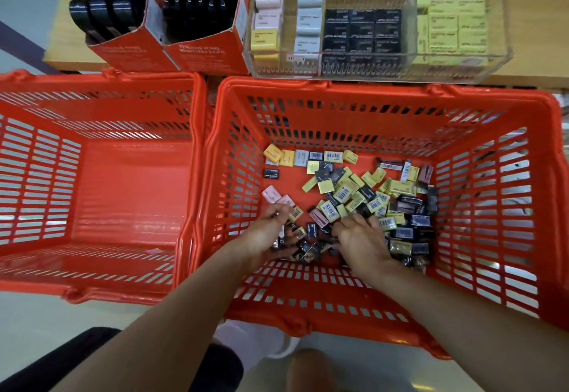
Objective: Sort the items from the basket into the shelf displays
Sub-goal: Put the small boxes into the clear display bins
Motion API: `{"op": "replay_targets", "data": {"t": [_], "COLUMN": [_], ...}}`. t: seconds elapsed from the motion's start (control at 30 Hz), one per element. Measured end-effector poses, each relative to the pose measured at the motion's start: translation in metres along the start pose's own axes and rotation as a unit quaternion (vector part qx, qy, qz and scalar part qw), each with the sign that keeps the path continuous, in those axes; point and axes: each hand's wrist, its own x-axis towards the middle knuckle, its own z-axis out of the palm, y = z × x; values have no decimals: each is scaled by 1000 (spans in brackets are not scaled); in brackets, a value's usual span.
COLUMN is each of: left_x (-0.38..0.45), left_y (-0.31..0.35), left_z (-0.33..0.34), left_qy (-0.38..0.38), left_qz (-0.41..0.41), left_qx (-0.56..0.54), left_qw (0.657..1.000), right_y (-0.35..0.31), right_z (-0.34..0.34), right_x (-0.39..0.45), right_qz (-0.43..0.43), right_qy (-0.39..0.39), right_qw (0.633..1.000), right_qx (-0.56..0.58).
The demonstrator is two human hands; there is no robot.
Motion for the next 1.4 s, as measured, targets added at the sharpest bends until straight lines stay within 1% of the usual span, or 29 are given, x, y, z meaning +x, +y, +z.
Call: {"op": "replay_targets", "data": {"t": [0.03, 0.07, 0.13, 0.17, 0.23, 0.3, 0.33, 0.37, 0.43, 0.47, 0.5, 0.53, 0.63, 0.7, 0.77, 0.8, 0.87, 0.9, 0.97, 1.0, 1.1, 1.17, 1.2, 1.23, 1.27, 1.3, 1.33, 1.37, 1.4], "left_x": [0, 1, 1, 0, 1, 3, 4, 6, 9, 10, 11, 11, 9, 9, 9, 10, 10, 9, 7, 6, 4, 5, 5, 6, 7, 8, 9, 9, 8], "left_y": [1, 3, 6, 7, 9, 11, 12, 14, 19, 21, 21, 21, 17, 10, 4, 0, -4, -4, -1, 2, 7, 8, 8, 9, 9, 9, 9, 9, 9], "left_z": [1, 2, 6, 8, 14, 19, 20, 18, 9, 3, -2, -6, -10, -9, -10, -11, -11, -9, -3, 0, 6, 3, 0, -2, -4, -6, -7, -6, -6], "left_qy": [5, 12, 15, 1, -32, -24, 5, 45, 100, 109, 107, 102, 100, 90, 83, 82, 76, 70, 62, 51, 10, 21, 40, 67, 95, 118, 130, 131, 124], "left_qz": [4, 8, 6, 3, 11, 44, 58, 63, 50, 40, 30, 26, 29, 35, 39, 38, 31, 24, 7, 2, 20, 41, 44, 42, 39, 37, 38, 41, 44], "left_qx": [11, 21, 7, -15, -49, -79, -97, -113, -130, -116, -98, -83, -64, -59, -44, -24, 10, 13, -8, -29, -69, -70, -76, -90, -108, -125, -134, -136, -135], "left_qw": [1000, 1000, 1000, 1000, 998, 996, 994, 991, 985, 986, 989, 991, 993, 994, 995, 996, 997, 997, 998, 998, 997, 997, 995, 993, 989, 984, 982, 981, 982], "right_y": [2, 2, -4, -11, -24, -34, -34, -31, -19, -15, -13, -15, -34, -41, -37, -33, -23, -19, -19, -22, -30, -25, -20, -15, -10, -8, -7, -9, -12], "right_z": [-4, -11, -27, -34, -45, -50, -50, -48, -36, -29, -23, -18, -12, -10, -9, -9, -12, -16, -27, -32, -38, -39, -36, -29, -21, -11, -2, 7, 12], "right_x": [0, -1, 0, 1, 5, 11, 14, 16, 21, 22, 24, 27, 36, 38, 38, 37, 33, 29, 20, 16, 11, 13, 13, 14, 14, 15, 16, 19, 22], "right_qz": [22, 56, 105, 111, 103, 79, 64, 58, 45, 32, 22, 14, 30, 29, -11, -27, 13, 43, 85, 84, 53, 39, 22, -8, -52, -104, -149, -183, -200], "right_qy": [27, 48, 52, 59, 56, 48, 48, 55, 60, 46, 26, 14, 6, 18, 24, 29, 52, 70, 121, 139, 137, 123, 107, 80, 48, 21, 4, 8, 27], "right_qw": [996, 976, 886, 844, 800, 786, 793, 825, 932, 967, 986, 995, 1000, 999, 1000, 999, 984, 962, 902, 879, 838, 807, 820, 864, 923, 963, 980, 982, 979], "right_qx": [82, 204, 448, 521, 588, 611, 604, 559, 353, 249, 164, 98, -5, -14, -8, 21, 169, 259, 405, 449, 525, 576, 562, 496, 378, 247, 129, 46, -3]}}
